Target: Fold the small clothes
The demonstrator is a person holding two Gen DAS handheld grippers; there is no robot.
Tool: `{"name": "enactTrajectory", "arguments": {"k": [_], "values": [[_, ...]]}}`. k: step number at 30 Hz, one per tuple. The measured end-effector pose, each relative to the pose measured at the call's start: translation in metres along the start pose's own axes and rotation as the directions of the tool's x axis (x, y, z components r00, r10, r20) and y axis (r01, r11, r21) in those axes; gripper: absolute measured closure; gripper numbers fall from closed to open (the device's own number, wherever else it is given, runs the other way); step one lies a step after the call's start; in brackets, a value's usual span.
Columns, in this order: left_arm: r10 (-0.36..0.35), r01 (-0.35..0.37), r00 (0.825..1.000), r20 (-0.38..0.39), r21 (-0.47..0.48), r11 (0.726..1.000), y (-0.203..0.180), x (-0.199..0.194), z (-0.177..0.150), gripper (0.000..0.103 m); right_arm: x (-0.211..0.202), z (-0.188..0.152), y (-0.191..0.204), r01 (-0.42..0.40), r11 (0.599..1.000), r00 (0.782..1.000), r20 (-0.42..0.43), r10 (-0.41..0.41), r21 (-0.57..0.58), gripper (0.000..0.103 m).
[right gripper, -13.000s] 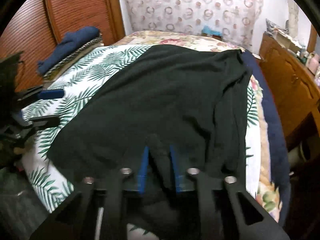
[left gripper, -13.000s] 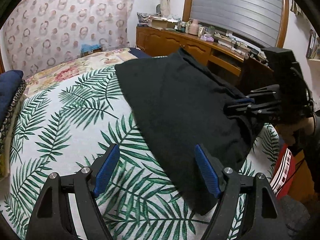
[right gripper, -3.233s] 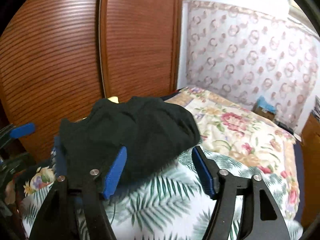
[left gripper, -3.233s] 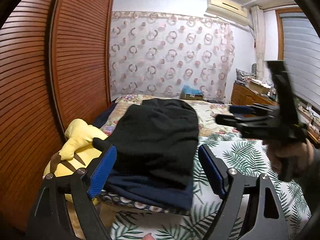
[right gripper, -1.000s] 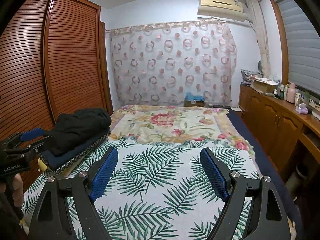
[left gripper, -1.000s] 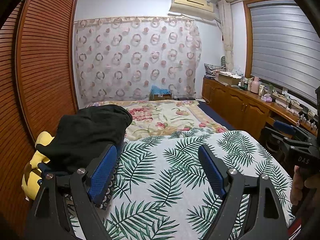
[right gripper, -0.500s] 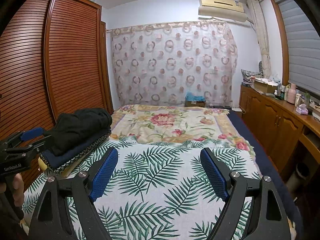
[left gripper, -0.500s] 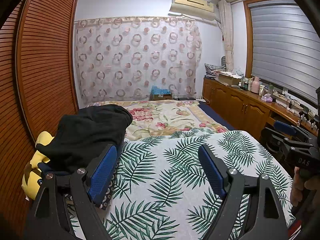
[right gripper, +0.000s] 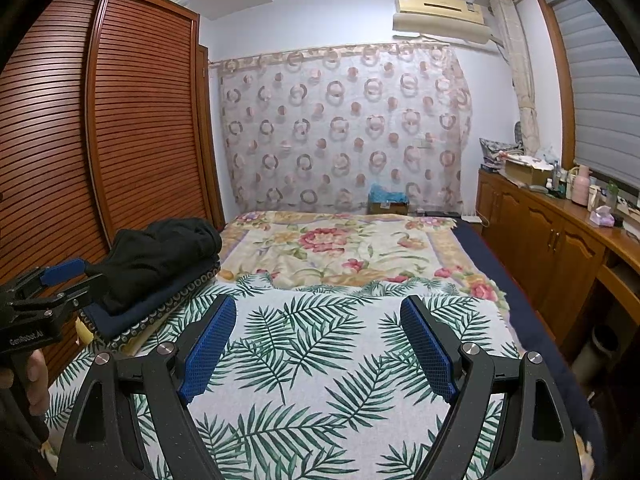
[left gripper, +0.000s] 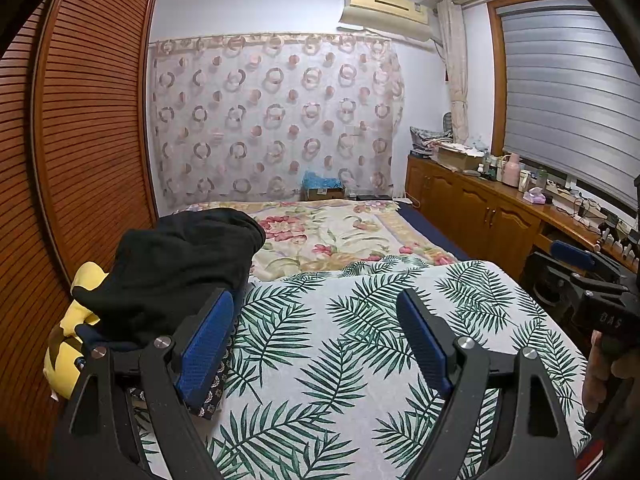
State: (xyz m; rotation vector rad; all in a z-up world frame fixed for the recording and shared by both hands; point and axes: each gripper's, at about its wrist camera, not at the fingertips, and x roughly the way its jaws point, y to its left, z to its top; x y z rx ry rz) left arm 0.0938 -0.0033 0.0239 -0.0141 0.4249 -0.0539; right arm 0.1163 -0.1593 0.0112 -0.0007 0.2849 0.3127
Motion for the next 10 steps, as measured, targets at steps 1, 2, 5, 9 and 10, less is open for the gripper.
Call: {"name": "enactTrajectory", "arguments": {"k": [1,2,5,9,10], "values": [[-0.002,0.002,1.000,0.000,0.000,1.000,0.0004,0.0002,0.0000,0.019,0.0001,0.0001,0.0000,0.001,1.000,1.000,0.000,-0.001,0.000,0.018],[-0.002,0.002,1.000,0.001,-0.001,1.000,-0.0016,0.0000,0.0008,0.019,0.0000,0.0005,0.0000,0.001,1.000,1.000,0.000,-0.001,0.000,0.018],[0.000,0.000,1.000,0.001,-0.001,1.000,-0.0012,0.0001,0.0007,0.019,-0.0004,0.0000,-0.0005,0.003,1.000,1.000,0.001,-0.003,0.001,0.018],[0.001,-0.001,1.000,0.001,-0.001,1.000,-0.0005,-0.0001,0.0008,0.019,-0.0017,0.0003,-0.0021,0.005,1.000,1.000,0.004,-0.005,0.006,0.017],[0.000,0.000,1.000,0.001,-0.001,1.000,-0.0002,0.0000,0.0006,0.019,-0.0019,0.0003,-0.0027,0.006,1.000,1.000,0.005,-0.006,0.008,0.017]]}}
